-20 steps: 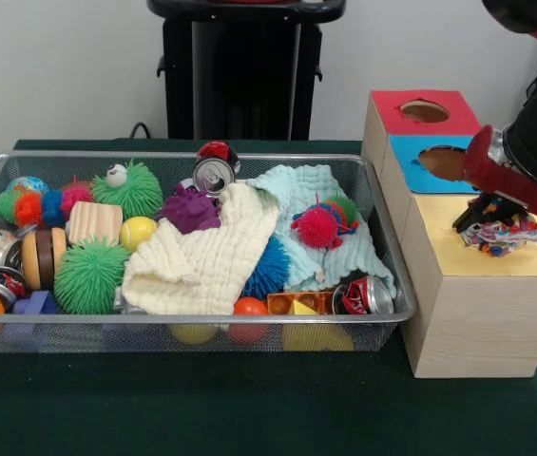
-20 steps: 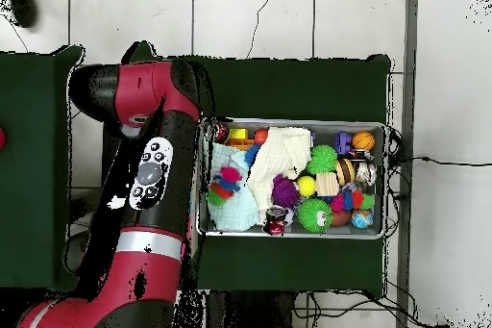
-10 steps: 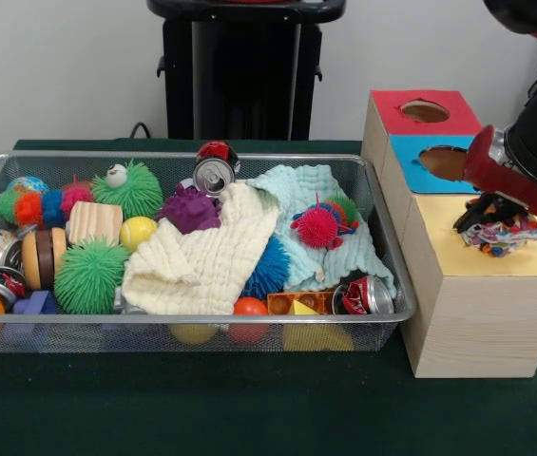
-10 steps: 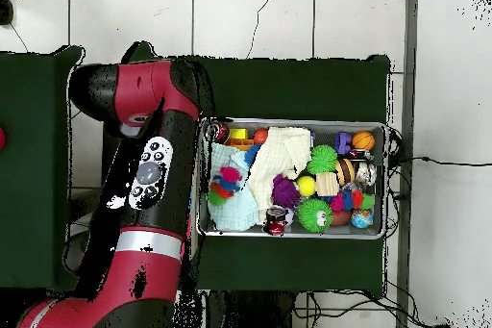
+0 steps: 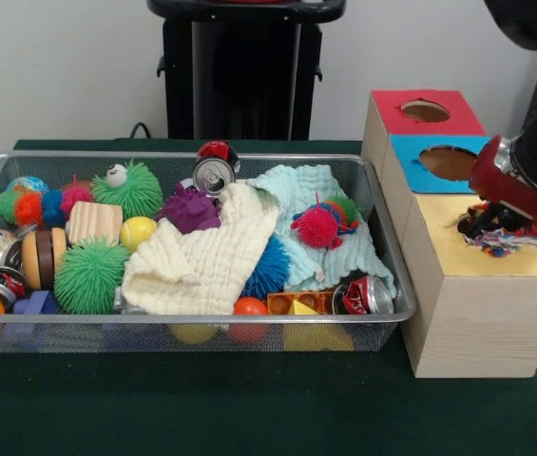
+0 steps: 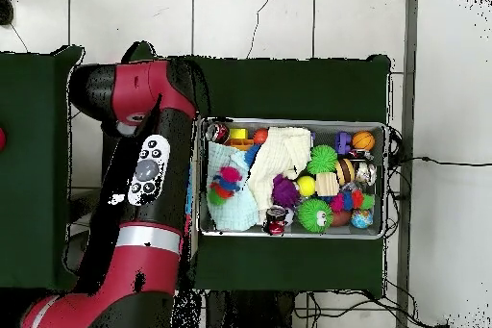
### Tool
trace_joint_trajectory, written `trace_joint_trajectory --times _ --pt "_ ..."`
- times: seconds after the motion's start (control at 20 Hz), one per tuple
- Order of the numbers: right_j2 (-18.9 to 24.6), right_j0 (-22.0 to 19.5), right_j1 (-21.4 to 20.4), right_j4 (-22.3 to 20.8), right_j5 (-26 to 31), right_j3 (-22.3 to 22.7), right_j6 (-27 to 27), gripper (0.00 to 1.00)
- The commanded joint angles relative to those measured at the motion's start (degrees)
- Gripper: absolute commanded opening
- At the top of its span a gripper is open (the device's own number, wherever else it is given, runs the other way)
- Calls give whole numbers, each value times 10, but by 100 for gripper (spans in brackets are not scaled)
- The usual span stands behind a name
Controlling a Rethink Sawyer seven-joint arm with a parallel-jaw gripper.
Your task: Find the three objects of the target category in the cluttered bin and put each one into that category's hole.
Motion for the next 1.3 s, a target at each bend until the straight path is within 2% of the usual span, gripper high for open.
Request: trace_joint_trajectory --times 0.05,0.35,0.65,0.75,1.0,1.3 --pt "51 6 80 29 -67 -23 197 0" --pt "45 5 95 24 -55 -47 209 0" --pt "49 1 95 24 -58 -40 204 0" --pt "55 0 85 21 -66 -18 190 0" --pt "72 -1 32 7 -113 82 136 0" --pt "80 -25 -9 -19 -165 175 61 0"
